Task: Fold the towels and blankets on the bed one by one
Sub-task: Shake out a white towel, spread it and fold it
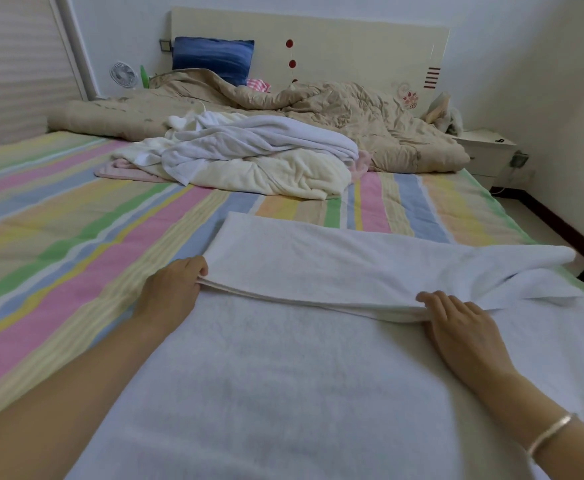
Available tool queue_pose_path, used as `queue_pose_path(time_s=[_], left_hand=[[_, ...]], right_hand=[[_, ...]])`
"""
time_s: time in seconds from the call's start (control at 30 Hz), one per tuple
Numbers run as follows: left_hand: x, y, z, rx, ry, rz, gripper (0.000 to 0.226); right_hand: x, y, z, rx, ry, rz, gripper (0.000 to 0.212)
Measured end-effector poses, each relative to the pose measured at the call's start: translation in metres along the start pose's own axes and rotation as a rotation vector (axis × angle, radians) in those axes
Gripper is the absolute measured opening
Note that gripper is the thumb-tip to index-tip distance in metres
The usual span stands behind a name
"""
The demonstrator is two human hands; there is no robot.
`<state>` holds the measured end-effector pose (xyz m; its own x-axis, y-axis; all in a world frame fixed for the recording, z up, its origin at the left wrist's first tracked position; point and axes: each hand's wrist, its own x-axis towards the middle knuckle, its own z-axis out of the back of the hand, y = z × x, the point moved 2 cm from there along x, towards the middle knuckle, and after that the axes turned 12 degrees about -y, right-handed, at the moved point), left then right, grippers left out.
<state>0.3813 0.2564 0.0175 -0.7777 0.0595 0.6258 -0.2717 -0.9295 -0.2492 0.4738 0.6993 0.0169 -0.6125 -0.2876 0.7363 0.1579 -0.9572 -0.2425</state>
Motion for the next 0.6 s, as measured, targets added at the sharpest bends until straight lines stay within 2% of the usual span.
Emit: queue_pose_path(time_s=[0.07,0.17,0.27,0.43,0.6], left_hand=[[0.003,0.002,0.007,-0.009,0.014,0.013,0.019],[0.009,0.010,0.018,-0.029,0.109,0.011,0.019],[0.012,0.015,0.028,-0.075,0.181,0.019,0.022],[-0.002,0.011,0.039,-0.099,0.154,-0.023,0.024],[-0.014,0.010,0.052,-0.024,0.078,-0.001,0.025]], right_hand=[[0.000,0.004,0.001,0.002,-0.007,-0.023,0.039],[-0.002,0.007,0.007,0.000,0.054,0.018,0.026],[-0.004,0.008,0.017,0.018,0.090,0.020,0.032],[-0.011,0.012,0.031,0.026,0.120,-0.005,0.037],[-0.016,0.019,0.043,0.055,0.129,0.031,0.030]])
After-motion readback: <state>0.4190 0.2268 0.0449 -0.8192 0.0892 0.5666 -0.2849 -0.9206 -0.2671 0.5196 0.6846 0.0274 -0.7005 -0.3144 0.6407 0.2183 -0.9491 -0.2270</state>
